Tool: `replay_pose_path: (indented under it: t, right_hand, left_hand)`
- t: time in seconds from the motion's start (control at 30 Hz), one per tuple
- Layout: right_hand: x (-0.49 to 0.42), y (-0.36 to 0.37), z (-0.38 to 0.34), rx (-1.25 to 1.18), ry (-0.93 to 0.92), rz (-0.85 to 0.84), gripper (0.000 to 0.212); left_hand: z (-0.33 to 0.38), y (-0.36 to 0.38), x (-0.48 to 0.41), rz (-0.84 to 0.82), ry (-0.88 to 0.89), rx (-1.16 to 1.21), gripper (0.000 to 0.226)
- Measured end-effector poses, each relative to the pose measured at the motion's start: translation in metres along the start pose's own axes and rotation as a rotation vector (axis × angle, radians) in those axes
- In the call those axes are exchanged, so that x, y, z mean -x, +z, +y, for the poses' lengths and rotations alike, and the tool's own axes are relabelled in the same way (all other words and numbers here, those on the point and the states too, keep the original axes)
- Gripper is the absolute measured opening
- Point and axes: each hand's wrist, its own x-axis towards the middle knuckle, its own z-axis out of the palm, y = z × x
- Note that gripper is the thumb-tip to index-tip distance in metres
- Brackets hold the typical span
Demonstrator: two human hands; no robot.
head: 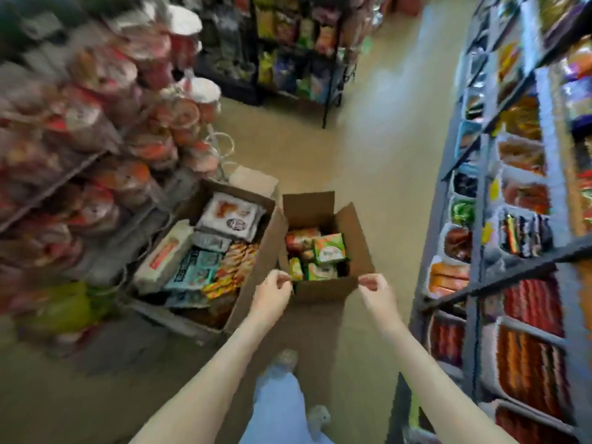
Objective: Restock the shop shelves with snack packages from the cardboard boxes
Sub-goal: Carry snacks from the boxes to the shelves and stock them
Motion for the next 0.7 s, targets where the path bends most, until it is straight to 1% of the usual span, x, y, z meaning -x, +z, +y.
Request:
replay_pose_path:
  t: [0.1,0.2,0.33,0.43,0.5,0.7]
  right_hand:
    - [-0.010,0.053,-0.022,0.108,-0.051,-0.127,0.021]
    - [-0.020,0.106,-0.036,0.186,-0.048,-0.265,0.024]
    - [-0.037,0.171,-0.038,0.298,-0.008,-0.389,0.031]
    - [-0.053,0.208,-0.032,0.360,0.056,-0.458,0.037]
    - [-0.063,0.227,-0.027,0.391,0.087,-0.479,0.040]
    - [-0.096,0.260,-0.018,0.457,0.168,-0.479,0.041]
  left_hand:
    - [-0.046,-0.044,-0.007,0.101,-0.183,0.053,0.013]
    - [-0.090,-0.082,-0.020,0.200,-0.363,0.062,0.014]
    - [-0.134,-0.122,-0.041,0.212,-0.505,0.053,0.026]
    - [-0.160,-0.139,-0.067,0.161,-0.539,0.028,0.032]
    - [-0.172,-0.142,-0.089,0.084,-0.531,-0.017,0.039]
    - [-0.190,-0.128,-0.155,-0.079,-0.403,-0.195,0.052]
